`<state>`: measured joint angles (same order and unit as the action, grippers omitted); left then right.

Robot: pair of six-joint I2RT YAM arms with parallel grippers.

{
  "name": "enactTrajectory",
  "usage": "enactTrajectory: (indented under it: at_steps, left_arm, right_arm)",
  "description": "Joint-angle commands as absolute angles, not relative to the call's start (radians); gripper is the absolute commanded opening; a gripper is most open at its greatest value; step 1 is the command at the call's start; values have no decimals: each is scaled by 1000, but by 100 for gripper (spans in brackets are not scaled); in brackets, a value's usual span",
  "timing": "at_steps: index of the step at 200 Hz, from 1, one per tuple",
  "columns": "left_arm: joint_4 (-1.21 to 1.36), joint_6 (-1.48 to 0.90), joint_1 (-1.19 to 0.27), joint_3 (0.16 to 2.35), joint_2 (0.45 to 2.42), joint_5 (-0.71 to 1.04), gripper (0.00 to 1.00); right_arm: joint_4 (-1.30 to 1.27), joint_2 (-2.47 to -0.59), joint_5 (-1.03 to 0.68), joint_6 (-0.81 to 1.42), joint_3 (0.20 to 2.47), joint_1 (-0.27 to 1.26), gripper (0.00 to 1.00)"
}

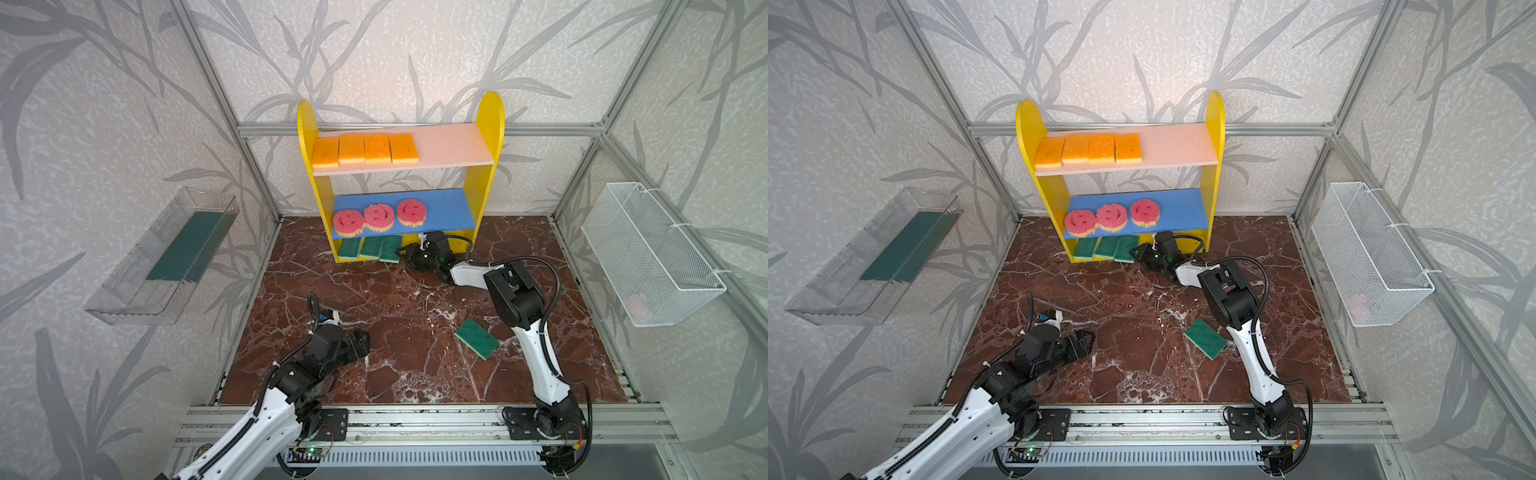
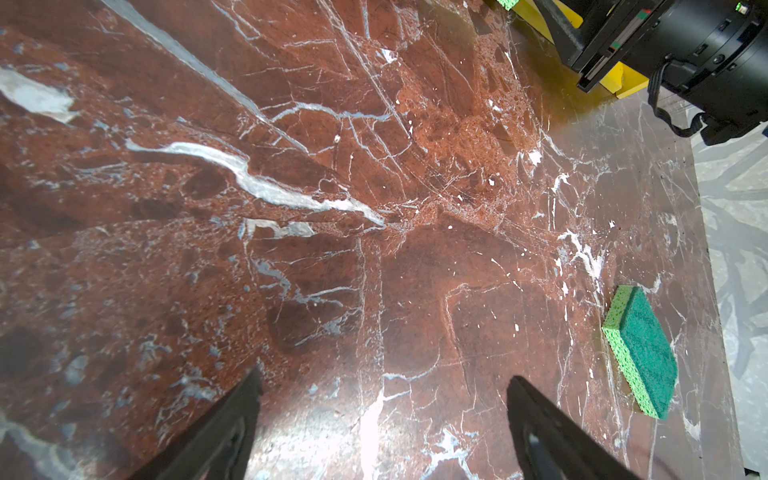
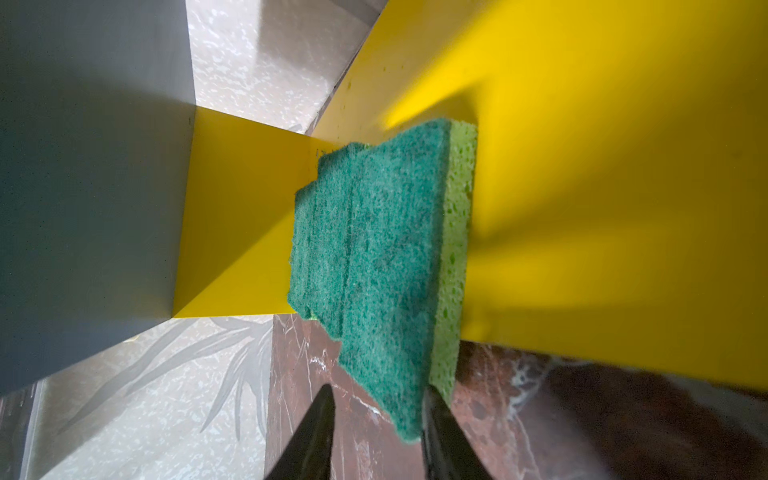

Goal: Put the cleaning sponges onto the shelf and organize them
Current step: 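Push the green pad deeper into the lower shelf beside the other green pads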

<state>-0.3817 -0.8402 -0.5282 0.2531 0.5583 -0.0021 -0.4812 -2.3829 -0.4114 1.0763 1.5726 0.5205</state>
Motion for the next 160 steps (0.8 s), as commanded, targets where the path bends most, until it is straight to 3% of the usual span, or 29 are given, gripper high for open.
enactTrajectory:
  at_steps: [1,42,123,160]
  left_arm:
    - [-386,-845,-524,266,565,-19,93]
    - [-384,-847,-525,264,571,-18,93]
    - [-383,-846,-525,267,575,-20,93]
    - [-384,-845,-526,272,577,-20,93]
  right_arm:
    - [-518,-2413,-427,1092,1567,513,35]
    - [-555,-2450,-440,1119,1575,513,31]
    - [-549,-2467,-448,1119,1591,507,3]
    - [-548,-2458,-449,1120,1594,502,0]
